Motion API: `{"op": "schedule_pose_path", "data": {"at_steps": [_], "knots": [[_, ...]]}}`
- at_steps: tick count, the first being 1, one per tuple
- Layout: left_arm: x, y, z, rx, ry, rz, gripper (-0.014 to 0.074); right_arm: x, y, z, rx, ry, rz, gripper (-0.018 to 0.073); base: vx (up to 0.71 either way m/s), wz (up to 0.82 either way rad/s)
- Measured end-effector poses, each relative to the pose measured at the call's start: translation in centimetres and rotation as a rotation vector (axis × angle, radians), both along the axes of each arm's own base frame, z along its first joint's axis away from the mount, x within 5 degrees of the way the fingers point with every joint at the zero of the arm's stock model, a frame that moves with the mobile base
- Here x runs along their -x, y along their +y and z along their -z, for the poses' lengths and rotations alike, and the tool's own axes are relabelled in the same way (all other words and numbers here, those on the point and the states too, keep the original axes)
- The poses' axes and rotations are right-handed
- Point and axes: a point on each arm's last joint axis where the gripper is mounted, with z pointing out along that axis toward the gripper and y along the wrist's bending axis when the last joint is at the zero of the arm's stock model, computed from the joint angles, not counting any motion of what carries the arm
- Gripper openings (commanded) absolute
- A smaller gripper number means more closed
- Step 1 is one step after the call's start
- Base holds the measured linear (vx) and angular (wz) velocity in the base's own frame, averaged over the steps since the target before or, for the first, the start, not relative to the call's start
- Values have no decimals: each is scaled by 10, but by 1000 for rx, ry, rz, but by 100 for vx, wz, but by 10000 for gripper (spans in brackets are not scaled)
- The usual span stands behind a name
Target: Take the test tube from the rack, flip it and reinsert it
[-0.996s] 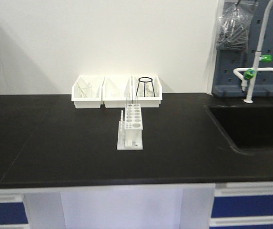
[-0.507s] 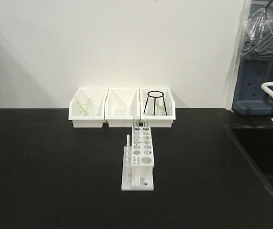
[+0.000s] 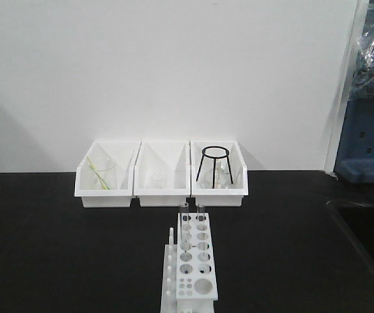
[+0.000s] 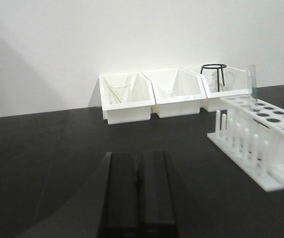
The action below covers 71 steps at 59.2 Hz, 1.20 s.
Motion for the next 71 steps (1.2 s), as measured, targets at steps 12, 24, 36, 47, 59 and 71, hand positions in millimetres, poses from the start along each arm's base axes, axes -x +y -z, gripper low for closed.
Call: {"op": "schedule_pose_path", "data": {"at_steps": [12, 24, 36, 47, 59, 71], "knots": [[0, 0, 0, 0, 0, 0, -6, 0, 0, 0, 0, 0, 0, -11, 26, -2], [0, 0, 0, 0, 0, 0, -6, 0, 0, 0, 0, 0, 0, -11, 13, -5], [0, 0, 0, 0, 0, 0, -6, 0, 0, 0, 0, 0, 0, -11, 1, -1], [0, 0, 0, 0, 0, 0, -6, 0, 0, 0, 0, 1, 0, -11, 0, 1], [0, 0, 0, 0, 0, 0, -6, 0, 0, -2, -7, -20, -3, -11, 0, 0], [0, 0, 0, 0, 0, 0, -6, 7, 1, -44, -82, -186, -18, -11, 0, 0]]}}
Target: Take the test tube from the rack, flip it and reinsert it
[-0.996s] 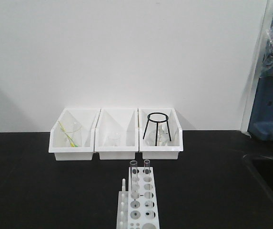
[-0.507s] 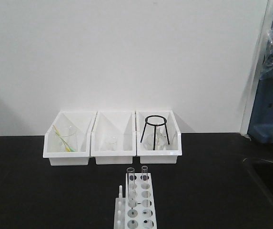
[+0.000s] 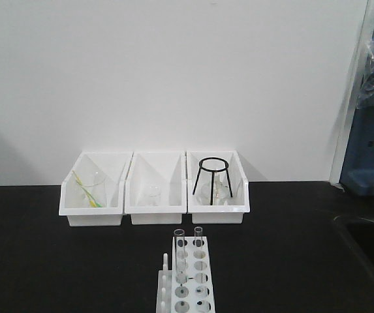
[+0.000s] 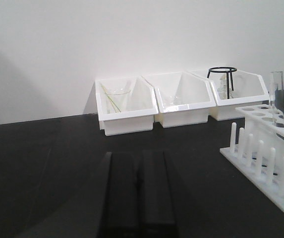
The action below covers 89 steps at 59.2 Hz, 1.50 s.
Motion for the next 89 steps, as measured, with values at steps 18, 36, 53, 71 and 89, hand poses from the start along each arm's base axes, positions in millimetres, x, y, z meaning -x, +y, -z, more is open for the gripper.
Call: {"op": "schedule_pose_path", "data": {"at_steps": [18, 36, 53, 71, 89], "knots": [[0, 0, 0, 0, 0, 0, -6, -35, 2, -165, 32, -154, 9, -11, 0, 0], [0, 0, 0, 0, 0, 0, -6, -129, 8, -181, 51, 30, 6, 1, 0, 0], [0, 0, 0, 0, 0, 0, -6, -145, 8, -168, 56, 116, 7, 220, 0, 0], [0, 0, 0, 0, 0, 0, -6, -145, 8, -167, 56, 131, 8, 617, 0, 0], [0, 0, 0, 0, 0, 0, -6, -153, 17, -147, 60, 60, -43, 541, 0, 0]]}}
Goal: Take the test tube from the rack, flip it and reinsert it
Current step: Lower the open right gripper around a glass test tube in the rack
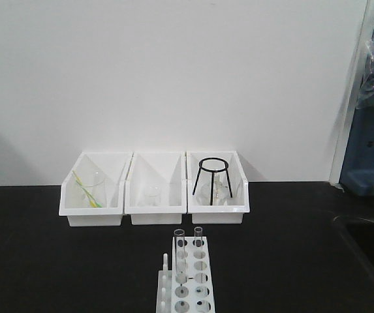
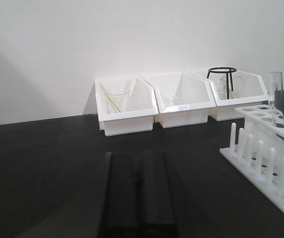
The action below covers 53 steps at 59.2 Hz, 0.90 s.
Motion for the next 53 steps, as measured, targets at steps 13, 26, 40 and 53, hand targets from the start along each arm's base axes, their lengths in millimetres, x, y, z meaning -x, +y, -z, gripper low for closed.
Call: {"op": "schedule_pose_path", "data": {"at_steps": [13, 26, 40, 53], "knots": [[0, 0, 0, 0, 0, 0, -6, -8, 57, 98, 105, 124, -294, 491, 0, 0], [0, 0, 0, 0, 0, 0, -6, -21, 114, 167, 156, 216, -546, 491, 0, 0], [0, 0, 0, 0, 0, 0, -6, -61, 140, 201, 139, 238, -582, 491, 0, 0], [0, 0, 0, 0, 0, 0, -6, -96, 163, 208, 115, 231, -630, 491, 0, 0]]}}
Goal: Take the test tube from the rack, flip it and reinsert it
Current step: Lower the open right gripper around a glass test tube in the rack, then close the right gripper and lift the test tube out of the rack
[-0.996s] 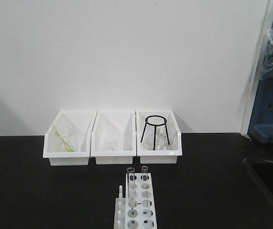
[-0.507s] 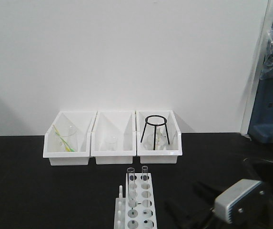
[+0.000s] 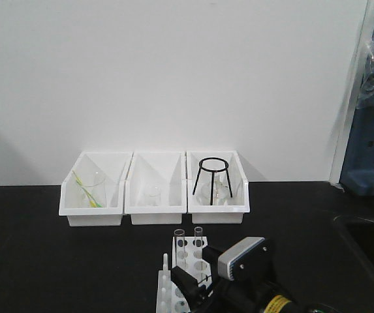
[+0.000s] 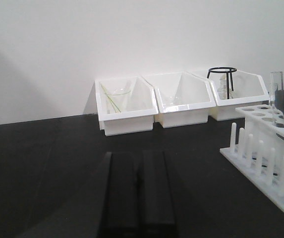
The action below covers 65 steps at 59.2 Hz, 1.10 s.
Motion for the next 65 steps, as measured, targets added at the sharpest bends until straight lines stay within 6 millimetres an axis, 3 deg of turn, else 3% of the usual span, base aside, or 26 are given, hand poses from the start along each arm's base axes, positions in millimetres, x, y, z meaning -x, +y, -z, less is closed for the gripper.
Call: {"op": "schedule_pose_path", "data": {"at_steps": [24, 30, 45, 65], "knots": [[0, 0, 0, 0, 0, 0, -6, -40, 22, 20, -4, 5, -13, 449, 0, 0], [0, 0, 0, 0, 0, 0, -6, -43, 24, 24, -5, 19, -11, 361, 0, 0], [0, 0, 0, 0, 0, 0, -6, -44, 24, 26, -10, 39, -9, -13, 0, 0], [0, 0, 0, 0, 0, 0, -6, -44, 24, 26, -9, 43, -8, -16, 0, 0]]}}
